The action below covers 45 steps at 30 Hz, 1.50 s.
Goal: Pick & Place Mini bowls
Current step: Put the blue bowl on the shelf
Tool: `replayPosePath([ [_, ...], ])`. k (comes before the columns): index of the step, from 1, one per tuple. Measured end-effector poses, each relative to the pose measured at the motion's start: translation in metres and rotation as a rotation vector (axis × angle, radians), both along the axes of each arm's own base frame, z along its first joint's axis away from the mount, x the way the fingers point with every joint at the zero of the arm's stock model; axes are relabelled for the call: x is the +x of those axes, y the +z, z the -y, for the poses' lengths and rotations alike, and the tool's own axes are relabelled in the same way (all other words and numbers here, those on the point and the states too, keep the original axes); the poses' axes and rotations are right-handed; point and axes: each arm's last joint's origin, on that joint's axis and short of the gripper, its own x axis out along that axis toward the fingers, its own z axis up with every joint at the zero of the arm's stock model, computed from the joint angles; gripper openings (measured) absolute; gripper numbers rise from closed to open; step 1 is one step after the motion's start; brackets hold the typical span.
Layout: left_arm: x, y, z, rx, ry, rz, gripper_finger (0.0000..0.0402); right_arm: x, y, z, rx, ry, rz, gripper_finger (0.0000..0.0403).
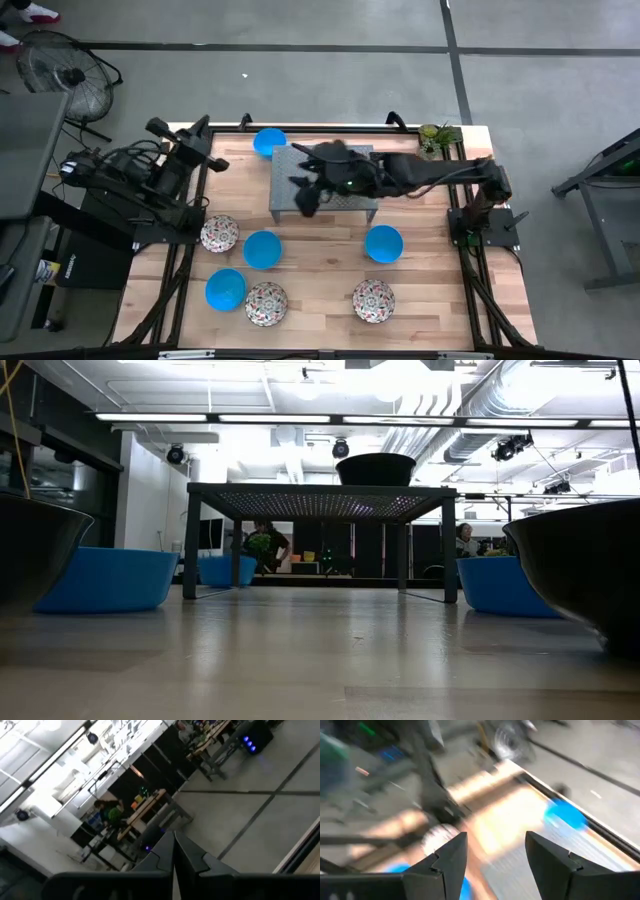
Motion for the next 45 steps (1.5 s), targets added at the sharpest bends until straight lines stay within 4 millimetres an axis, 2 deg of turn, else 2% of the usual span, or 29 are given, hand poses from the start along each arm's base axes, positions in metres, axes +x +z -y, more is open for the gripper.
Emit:
replayPosePath([
  [5, -0.008, -0.001, -0.009, -0.026, 0.078, -0.023, 0.0, -0.048, -0.001, 0.006, 0.001, -0.176, -0.243, 0.0183],
  [8, -0.012, 0.0, -0.013, -0.027, 0.113, -0.017, 0.0, -0.077, -0.001, 0.003, 0.01, -0.285, -0.35, 0.0166],
  [12, -0.012, 0.0, -0.018, -0.02, 0.15, -0.019, 0.0002, -0.114, 0.003, -0.007, 0.04, -0.392, -0.429, 0.011],
  [17, -0.008, -0.002, -0.021, 0.001, 0.183, -0.069, 0.0022, -0.138, 0.005, -0.019, 0.093, -0.377, -0.368, 0.0013],
  [21, 0.0, -0.006, -0.022, 0.017, 0.192, -0.098, 0.0059, -0.16, -0.011, -0.021, 0.167, -0.44, -0.372, 0.0012],
  [25, 0.003, -0.008, -0.023, 0.022, 0.187, -0.078, 0.0094, -0.181, -0.035, -0.02, 0.249, -0.533, -0.39, 0.0004],
  [30, 0.002, -0.007, -0.023, 0.02, 0.166, 0.021, 0.0105, -0.2, -0.065, -0.017, 0.325, -0.602, -0.418, 0.0002],
  [35, 0.009, -0.011, -0.014, 0.012, 0.041, 0.167, 0.0105, -0.211, -0.082, -0.013, 0.336, -0.618, -0.436, 0.0001],
  [40, 0.024, -0.026, -0.002, -0.014, -0.217, 0.279, 0.0105, -0.222, -0.088, -0.006, 0.309, -0.61, -0.46, 0.0001],
  [45, 0.029, -0.039, 0.002, -0.223, -0.545, 0.514, 0.0105, -0.236, -0.082, 0.004, 0.277, -0.568, -0.461, 0.0],
])
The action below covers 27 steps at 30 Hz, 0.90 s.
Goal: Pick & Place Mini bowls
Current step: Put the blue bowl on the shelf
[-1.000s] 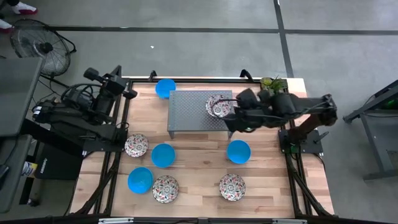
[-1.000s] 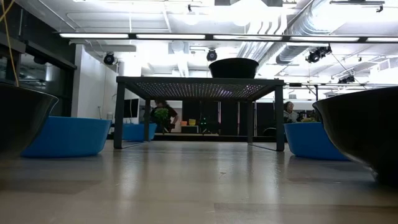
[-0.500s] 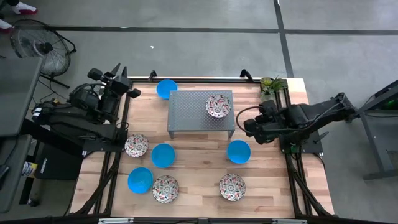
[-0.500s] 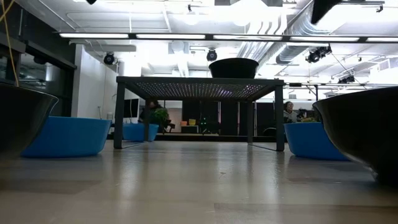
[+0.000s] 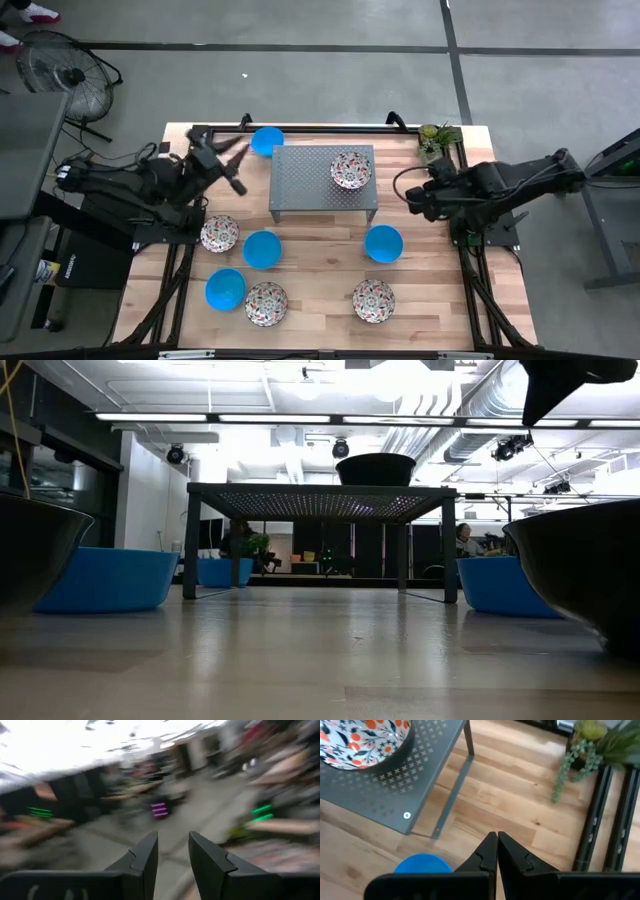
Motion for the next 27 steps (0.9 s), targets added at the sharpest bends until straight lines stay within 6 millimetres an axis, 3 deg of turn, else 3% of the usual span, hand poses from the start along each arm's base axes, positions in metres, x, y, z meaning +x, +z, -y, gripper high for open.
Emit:
replayPosePath([
  [3, -0.001, -0.007, -0.007, -0.17, -0.132, 0.065, 0.0105, -0.01, 0.006, 0.005, -0.013, 0.034, 0.013, 0.0],
  [8, -0.01, -0.013, -0.031, -0.458, -0.116, -0.079, 0.0098, -0.026, 0.015, 0.014, -0.048, 0.073, 0.041, 0.0],
  [13, -0.016, 0.007, -0.058, -0.502, 0.02, -0.224, 0.0078, -0.04, 0.02, 0.02, -0.077, 0.117, 0.047, 0.0],
  [20, -0.008, 0.03, -0.1, -0.568, 0.085, -0.427, 0.0067, -0.053, 0.024, 0.024, -0.083, 0.184, 0.029, 0.0],
  [27, 0.005, 0.015, -0.151, -0.729, 0.044, -0.575, 0.0093, -0.066, 0.025, 0.025, -0.075, 0.228, 0.017, 0.0],
])
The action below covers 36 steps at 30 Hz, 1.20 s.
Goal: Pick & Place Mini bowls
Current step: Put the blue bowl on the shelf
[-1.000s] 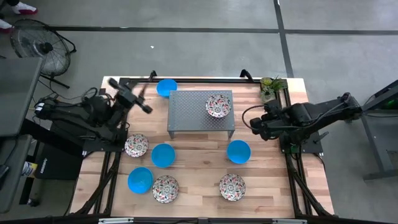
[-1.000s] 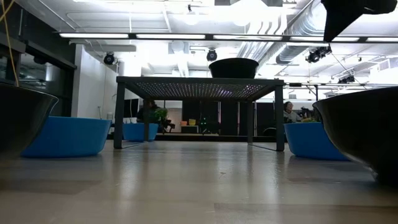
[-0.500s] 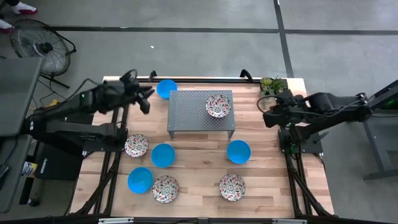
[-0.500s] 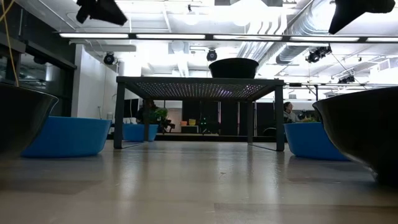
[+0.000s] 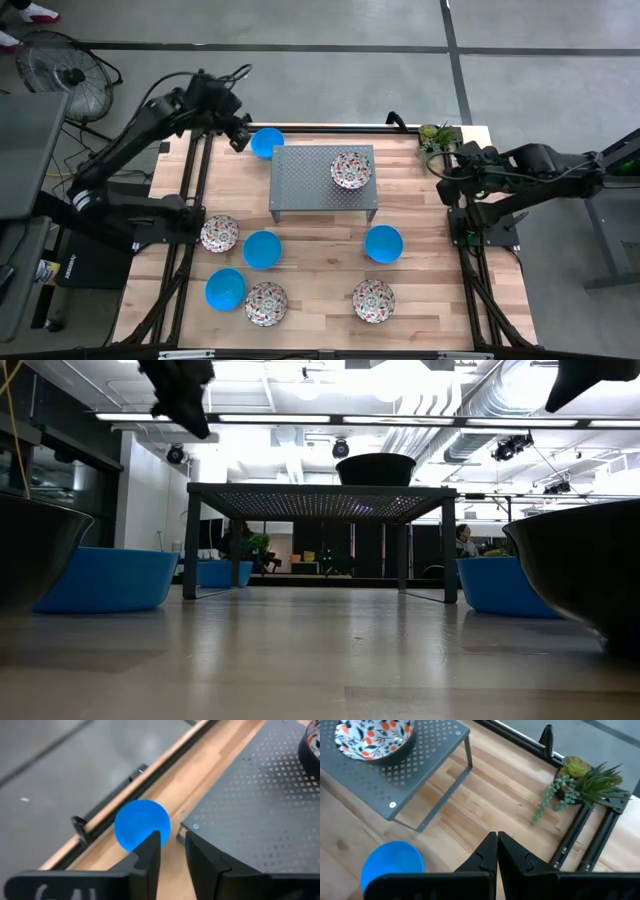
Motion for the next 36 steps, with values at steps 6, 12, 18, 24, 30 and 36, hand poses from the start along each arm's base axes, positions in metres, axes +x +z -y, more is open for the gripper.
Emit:
replayPosePath([
  [6, 0.006, -0.031, -0.045, -0.133, 0.078, -0.106, 0.0159, -0.005, 0.001, 0.0, 0.021, 0.008, 0.013, 0.0],
  [12, 0.006, -0.068, -0.089, -0.283, 0.151, -0.154, 0.023, -0.005, 0.001, 0.001, 0.013, -0.001, 0.018, 0.0],
  [18, 0.014, -0.108, -0.12, -0.378, 0.199, -0.24, 0.0258, -0.005, 0.001, 0.001, 0.02, -0.05, 0.046, 0.0],
  [24, 0.021, -0.132, -0.132, -0.419, 0.207, -0.3, 0.026, -0.005, 0.001, 0.001, 0.041, -0.088, 0.07, 0.0],
  [30, 0.024, -0.145, -0.139, -0.43, 0.223, -0.331, 0.026, -0.004, 0.001, 0.001, 0.054, -0.11, 0.086, 0.0],
  [36, 0.027, -0.157, -0.143, -0.464, 0.22, -0.346, 0.026, -0.004, 0.001, 0.001, 0.056, -0.125, 0.093, 0.0],
])
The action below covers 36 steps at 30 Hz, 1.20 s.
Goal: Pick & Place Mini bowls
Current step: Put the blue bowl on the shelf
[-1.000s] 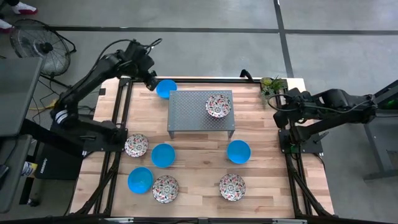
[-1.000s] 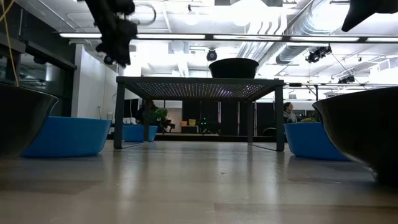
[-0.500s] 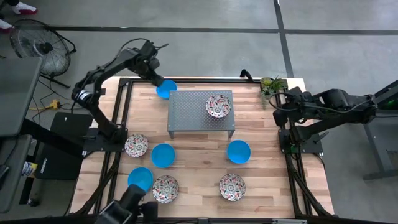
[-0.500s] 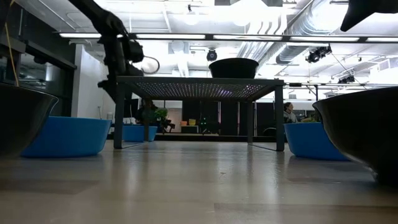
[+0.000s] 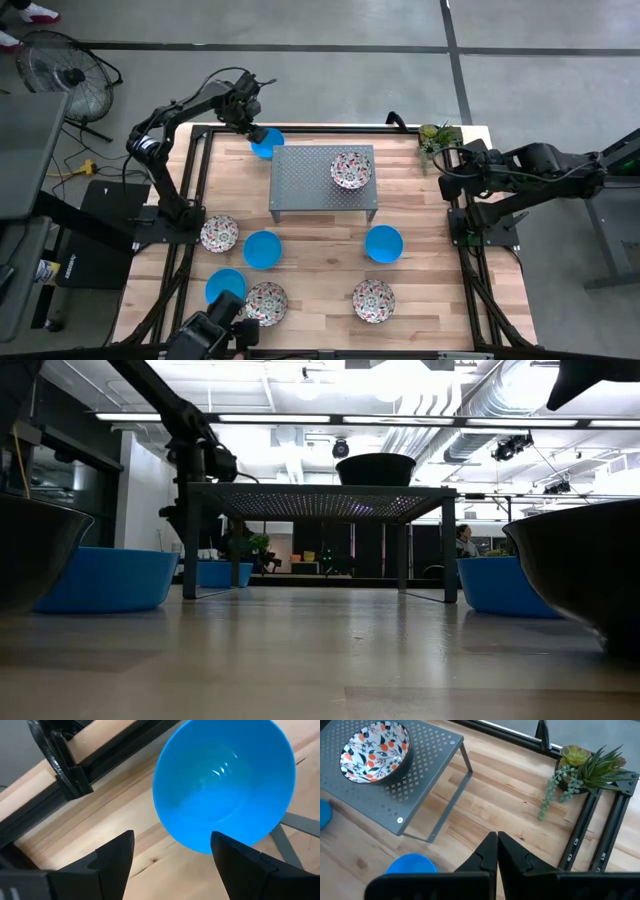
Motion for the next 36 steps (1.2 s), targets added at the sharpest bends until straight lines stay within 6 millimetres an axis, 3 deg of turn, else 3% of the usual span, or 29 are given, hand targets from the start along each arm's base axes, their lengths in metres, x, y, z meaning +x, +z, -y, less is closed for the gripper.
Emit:
replayPosePath([
  [10, 0.005, -0.023, -0.006, -0.068, 0.005, -0.03, 0.026, 0.0, 0.0, 0.0, -0.011, -0.016, 0.008, 0.0],
  [31, 0.006, -0.024, -0.008, -0.06, 0.016, -0.027, 0.0259, 0.005, -0.001, 0.0, -0.021, -0.007, -0.011, 0.0],
  [36, 0.011, -0.037, -0.006, -0.106, 0.003, -0.059, 0.0259, 0.006, -0.001, 0.0, -0.024, -0.002, -0.01, 0.0],
])
